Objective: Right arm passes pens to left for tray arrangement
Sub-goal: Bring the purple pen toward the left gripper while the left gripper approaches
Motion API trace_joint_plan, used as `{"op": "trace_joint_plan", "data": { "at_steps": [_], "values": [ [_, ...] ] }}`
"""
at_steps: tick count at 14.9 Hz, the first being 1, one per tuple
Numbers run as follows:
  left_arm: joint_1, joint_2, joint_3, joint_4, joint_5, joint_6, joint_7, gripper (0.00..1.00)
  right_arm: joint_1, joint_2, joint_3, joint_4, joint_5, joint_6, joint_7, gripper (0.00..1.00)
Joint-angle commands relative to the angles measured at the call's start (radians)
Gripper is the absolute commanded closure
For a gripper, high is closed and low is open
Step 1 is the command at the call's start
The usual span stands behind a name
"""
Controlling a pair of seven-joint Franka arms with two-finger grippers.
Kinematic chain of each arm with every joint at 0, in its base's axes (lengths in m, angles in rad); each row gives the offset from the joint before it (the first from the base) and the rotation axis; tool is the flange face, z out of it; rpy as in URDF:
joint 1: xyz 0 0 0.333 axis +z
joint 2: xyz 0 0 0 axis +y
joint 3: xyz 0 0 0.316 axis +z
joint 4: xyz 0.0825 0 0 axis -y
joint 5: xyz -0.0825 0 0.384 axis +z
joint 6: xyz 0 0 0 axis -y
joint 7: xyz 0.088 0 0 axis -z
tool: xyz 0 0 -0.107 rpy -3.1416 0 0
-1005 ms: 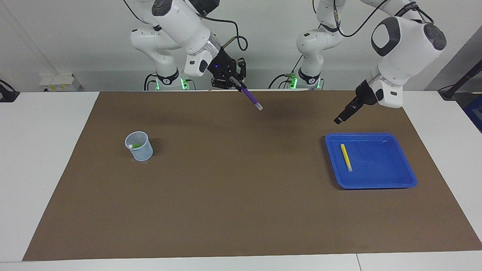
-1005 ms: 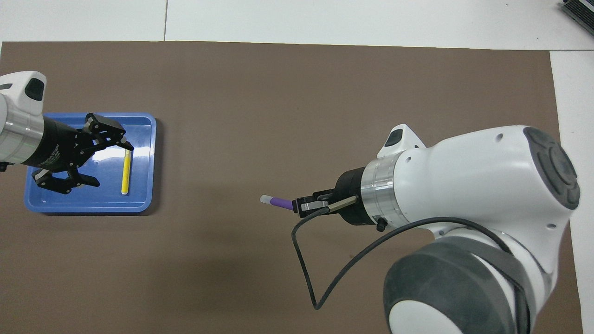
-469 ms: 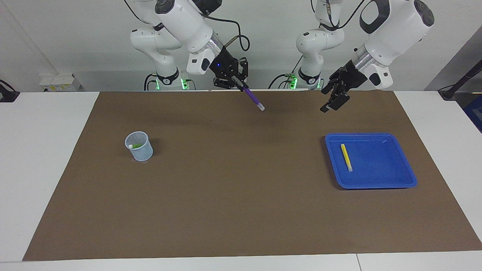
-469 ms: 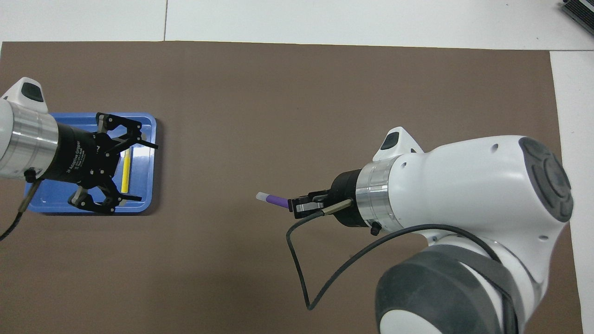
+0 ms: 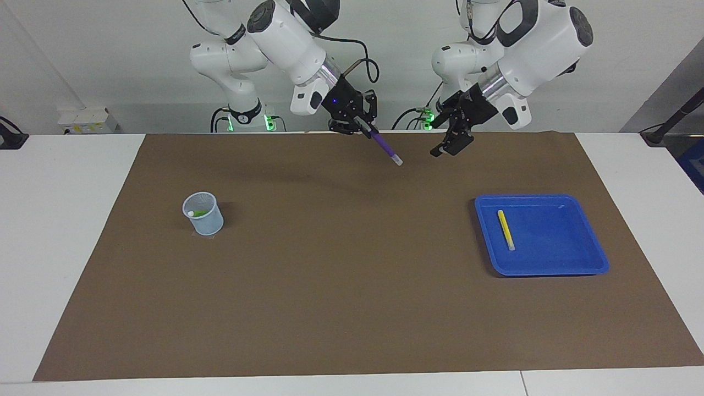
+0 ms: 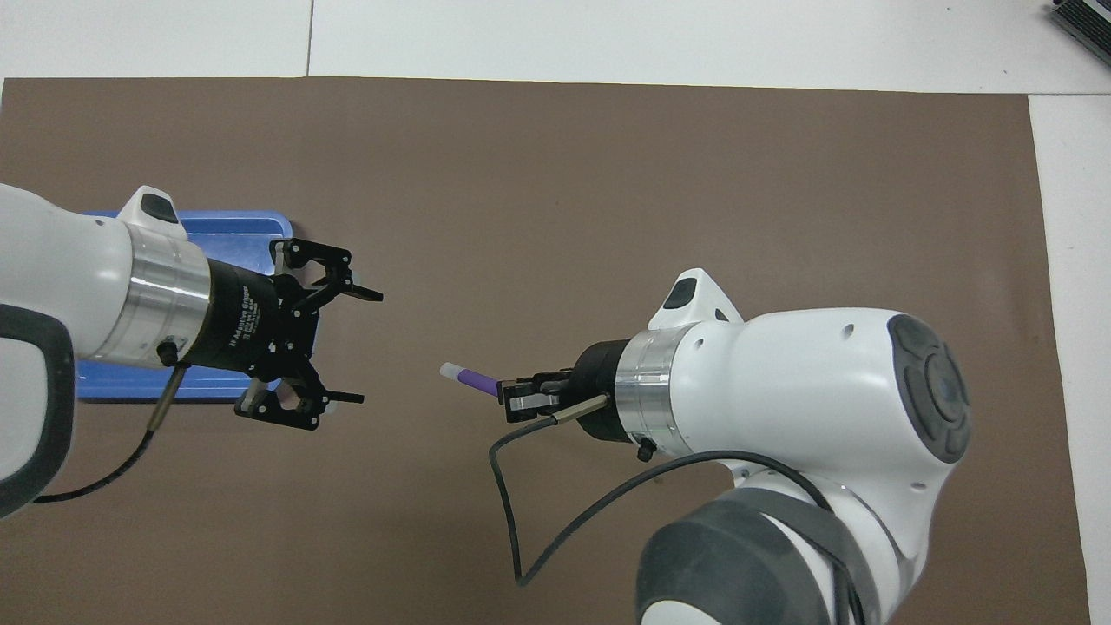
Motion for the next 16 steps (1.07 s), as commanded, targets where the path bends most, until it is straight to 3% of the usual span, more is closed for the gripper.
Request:
{"op": "trace_joint_plan", "data": {
  "at_steps": [1,16],
  "values": [
    [-0.085,-0.071,0.013,-0.118,-0.022,0.123,-0.035,0.04,0.001,-0.025,-0.005,-0.027,0.028,0.012,-0.022,1.0],
    [-0.247,-0.146,0.013,-0.308,-0.051,0.41,-0.127,0.04,0.0,-0.023,-0.006,-0.027,0.03,0.009,-0.03,1.0]
  ]
}}
